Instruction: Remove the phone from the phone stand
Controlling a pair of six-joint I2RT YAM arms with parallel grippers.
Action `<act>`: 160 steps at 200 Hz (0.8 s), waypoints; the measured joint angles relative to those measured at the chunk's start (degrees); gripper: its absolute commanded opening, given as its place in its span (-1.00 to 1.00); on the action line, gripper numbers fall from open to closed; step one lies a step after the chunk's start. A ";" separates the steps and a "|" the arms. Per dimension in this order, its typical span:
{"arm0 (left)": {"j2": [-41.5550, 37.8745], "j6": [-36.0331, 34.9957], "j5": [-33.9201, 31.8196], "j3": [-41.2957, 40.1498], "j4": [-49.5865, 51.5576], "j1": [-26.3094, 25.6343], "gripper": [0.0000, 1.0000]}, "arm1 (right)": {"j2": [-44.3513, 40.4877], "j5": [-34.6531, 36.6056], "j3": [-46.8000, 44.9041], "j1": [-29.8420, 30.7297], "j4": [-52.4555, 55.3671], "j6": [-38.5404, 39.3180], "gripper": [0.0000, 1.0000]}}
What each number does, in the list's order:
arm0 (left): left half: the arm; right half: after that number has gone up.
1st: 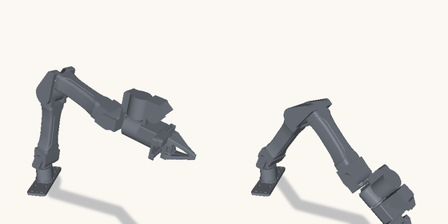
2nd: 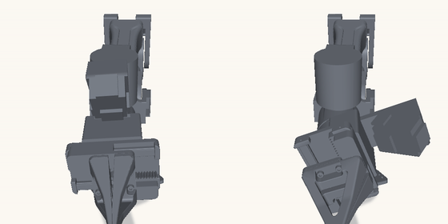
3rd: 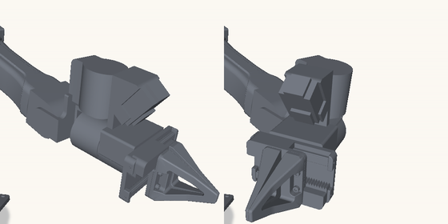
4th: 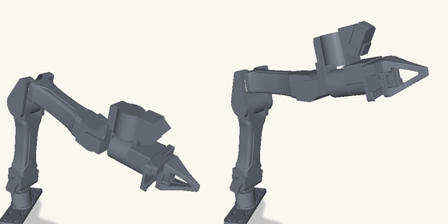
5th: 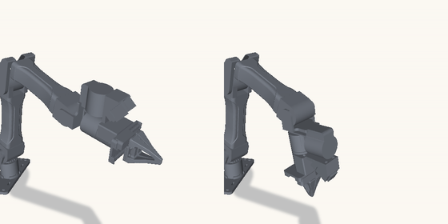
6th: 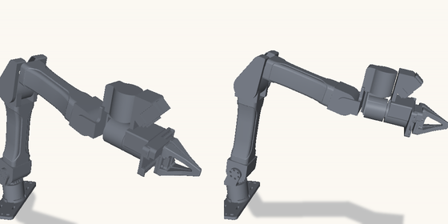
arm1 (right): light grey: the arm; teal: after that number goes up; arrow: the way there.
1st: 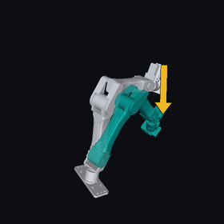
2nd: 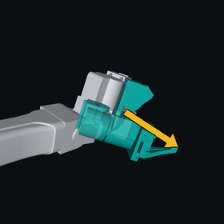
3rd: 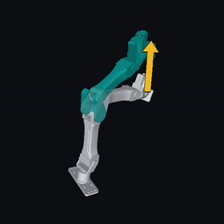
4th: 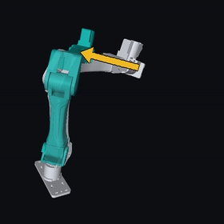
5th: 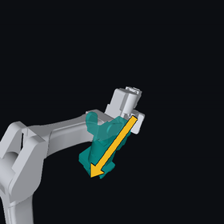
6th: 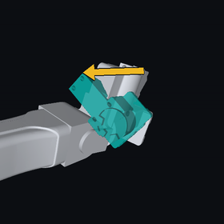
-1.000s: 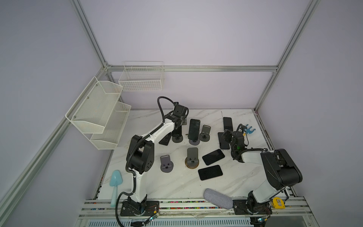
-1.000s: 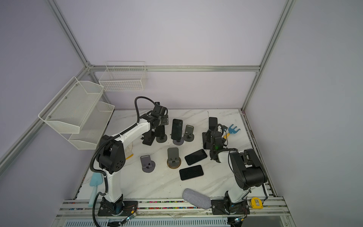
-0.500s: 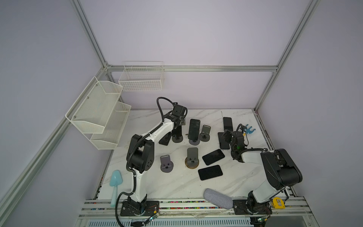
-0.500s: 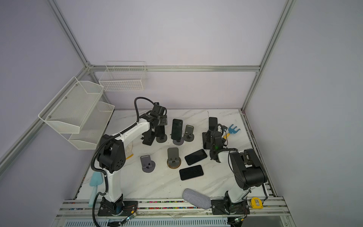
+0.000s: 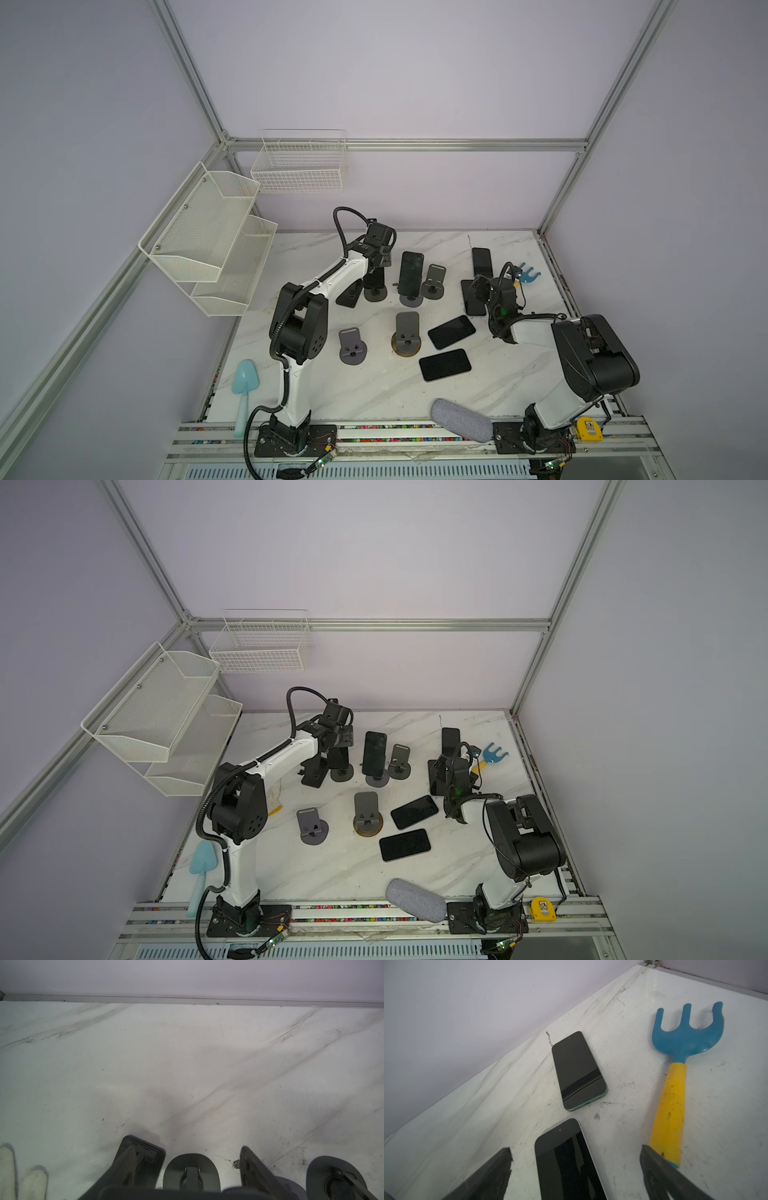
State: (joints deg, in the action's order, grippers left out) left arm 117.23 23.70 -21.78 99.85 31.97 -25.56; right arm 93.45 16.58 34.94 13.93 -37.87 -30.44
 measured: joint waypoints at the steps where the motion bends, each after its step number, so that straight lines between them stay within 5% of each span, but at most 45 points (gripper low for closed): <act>1: 0.00 -0.02 0.00 0.00 0.00 0.00 0.29 | 0.00 0.00 0.00 0.00 0.00 0.00 0.95; 160: -8.50 -7.26 2.05 3.43 7.23 0.31 0.14 | -2.01 2.54 0.39 0.00 0.22 0.07 0.95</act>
State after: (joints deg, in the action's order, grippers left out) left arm 108.73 16.45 -19.73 103.28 39.20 -25.26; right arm 91.44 19.11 35.33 13.93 -37.65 -30.37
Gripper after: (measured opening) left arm 0.722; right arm 0.975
